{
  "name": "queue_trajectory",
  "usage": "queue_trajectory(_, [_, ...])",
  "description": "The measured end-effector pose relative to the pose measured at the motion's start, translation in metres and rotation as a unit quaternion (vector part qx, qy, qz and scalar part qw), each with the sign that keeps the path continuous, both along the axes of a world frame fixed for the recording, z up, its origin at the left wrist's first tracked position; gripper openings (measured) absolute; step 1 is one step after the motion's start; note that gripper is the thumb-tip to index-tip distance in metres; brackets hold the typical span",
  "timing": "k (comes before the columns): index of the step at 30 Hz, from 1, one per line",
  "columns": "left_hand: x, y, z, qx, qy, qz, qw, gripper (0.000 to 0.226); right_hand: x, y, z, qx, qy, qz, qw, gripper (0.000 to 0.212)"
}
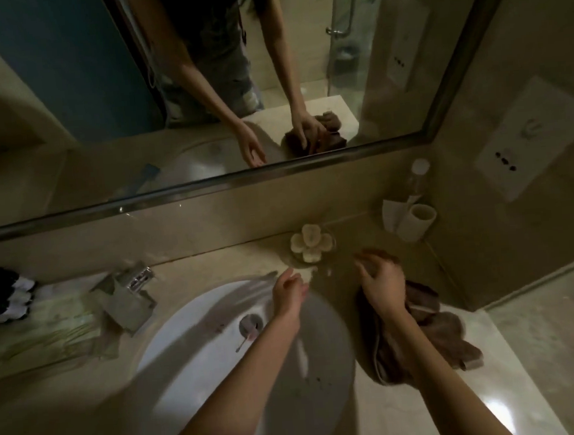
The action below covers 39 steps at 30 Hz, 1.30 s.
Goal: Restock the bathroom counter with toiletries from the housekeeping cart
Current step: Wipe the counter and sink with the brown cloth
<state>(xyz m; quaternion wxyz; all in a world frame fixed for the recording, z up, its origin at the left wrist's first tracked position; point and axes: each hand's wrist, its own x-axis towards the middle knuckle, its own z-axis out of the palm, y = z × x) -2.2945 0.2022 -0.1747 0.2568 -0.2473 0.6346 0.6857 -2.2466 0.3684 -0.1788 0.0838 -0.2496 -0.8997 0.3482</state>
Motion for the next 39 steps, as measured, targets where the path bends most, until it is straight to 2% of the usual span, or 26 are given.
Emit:
queue_trajectory(2, [-0.016,0.008,0.003,0.030,-0.019,0.011,0.999,0.045,-0.031,0.003,-0.010,-0.111,-0.036,0.032,0.993,0.034])
queue_trajectory(5, [-0.032,0.019,0.000,0.049,-0.046,0.017,0.998,0.047,-0.073,-0.001,-0.028,-0.190,-0.098,0.050,0.976,0.037])
queue_trajectory(7, [-0.039,0.024,-0.007,0.063,-0.060,0.037,0.996,0.049,-0.089,-0.009,-0.035,-0.234,-0.086,0.031,0.968,0.033])
queue_trajectory(10, [-0.045,0.028,-0.015,0.085,-0.066,0.067,0.992,0.053,-0.093,-0.022,-0.037,-0.325,-0.015,-0.042,0.945,0.030])
queue_trajectory(12, [-0.048,0.025,-0.015,0.099,-0.062,0.098,0.988,0.052,-0.093,-0.029,-0.044,-0.364,0.003,-0.048,0.930,0.031])
queue_trajectory(15, [-0.046,0.001,-0.024,0.120,-0.056,0.173,0.976,0.047,-0.101,-0.056,-0.043,-0.352,-0.017,0.004,0.936,0.028])
queue_trajectory(17, [-0.041,-0.026,-0.027,0.115,-0.020,0.207,0.971,0.045,-0.110,-0.087,-0.037,-0.353,-0.017,0.052,0.934,0.026])
queue_trajectory(22, [-0.047,-0.100,-0.018,0.116,0.043,0.343,0.931,0.044,-0.133,-0.178,-0.040,-0.422,-0.036,0.110,0.899,0.023])
queue_trajectory(24, [-0.053,-0.128,-0.018,0.105,0.048,0.344,0.932,0.044,-0.141,-0.207,-0.039,-0.459,-0.050,0.109,0.880,0.025])
queue_trajectory(27, [-0.058,-0.155,-0.024,0.087,0.056,0.355,0.929,0.048,-0.150,-0.236,-0.040,-0.477,-0.058,0.102,0.871,0.026])
queue_trajectory(32, [-0.061,-0.174,-0.030,0.090,0.077,0.345,0.931,0.045,-0.159,-0.256,-0.049,-0.449,-0.063,0.111,0.884,0.030])
queue_trajectory(36, [-0.063,-0.180,-0.035,0.125,0.044,0.356,0.925,0.047,-0.156,-0.253,-0.048,-0.446,-0.069,0.109,0.886,0.030])
queue_trajectory(39, [-0.062,-0.179,-0.040,0.151,0.020,0.359,0.921,0.047,-0.153,-0.245,-0.045,-0.447,-0.088,0.101,0.884,0.038])
